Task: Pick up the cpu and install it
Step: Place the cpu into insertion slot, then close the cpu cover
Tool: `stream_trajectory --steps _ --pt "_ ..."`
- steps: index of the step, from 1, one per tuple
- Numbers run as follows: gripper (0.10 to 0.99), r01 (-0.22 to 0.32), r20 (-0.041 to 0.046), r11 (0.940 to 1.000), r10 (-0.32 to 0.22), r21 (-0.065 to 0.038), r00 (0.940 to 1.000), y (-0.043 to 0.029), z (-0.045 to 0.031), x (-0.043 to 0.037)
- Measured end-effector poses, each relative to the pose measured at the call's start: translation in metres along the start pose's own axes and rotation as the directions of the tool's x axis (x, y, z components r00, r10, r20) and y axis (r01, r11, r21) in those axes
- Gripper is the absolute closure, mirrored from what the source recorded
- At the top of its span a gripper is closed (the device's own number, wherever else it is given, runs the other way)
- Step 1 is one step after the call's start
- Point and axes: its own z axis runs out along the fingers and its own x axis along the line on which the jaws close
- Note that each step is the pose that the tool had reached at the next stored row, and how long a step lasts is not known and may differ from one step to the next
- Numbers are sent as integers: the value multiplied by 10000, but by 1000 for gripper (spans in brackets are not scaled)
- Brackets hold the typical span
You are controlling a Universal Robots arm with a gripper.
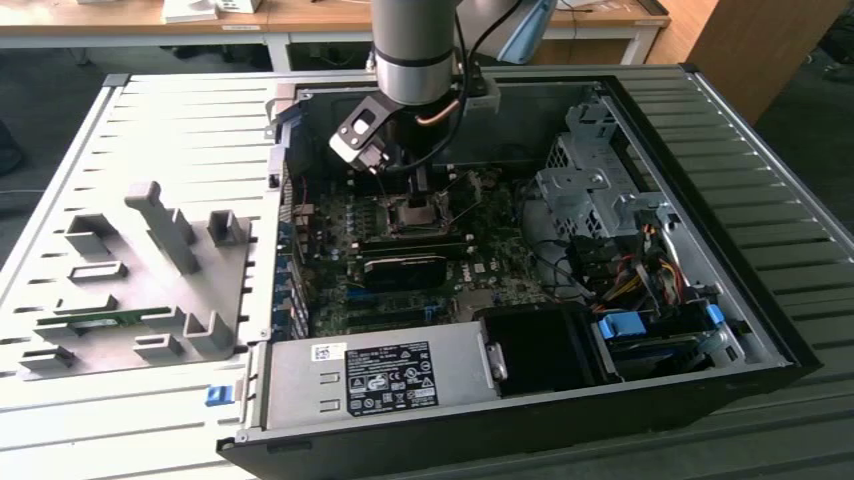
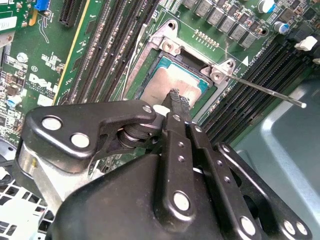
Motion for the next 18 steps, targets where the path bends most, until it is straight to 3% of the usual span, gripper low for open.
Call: stream_trajectory --steps 18 --pt "980 0 7 10000 0 0 10000 3 -69 0"
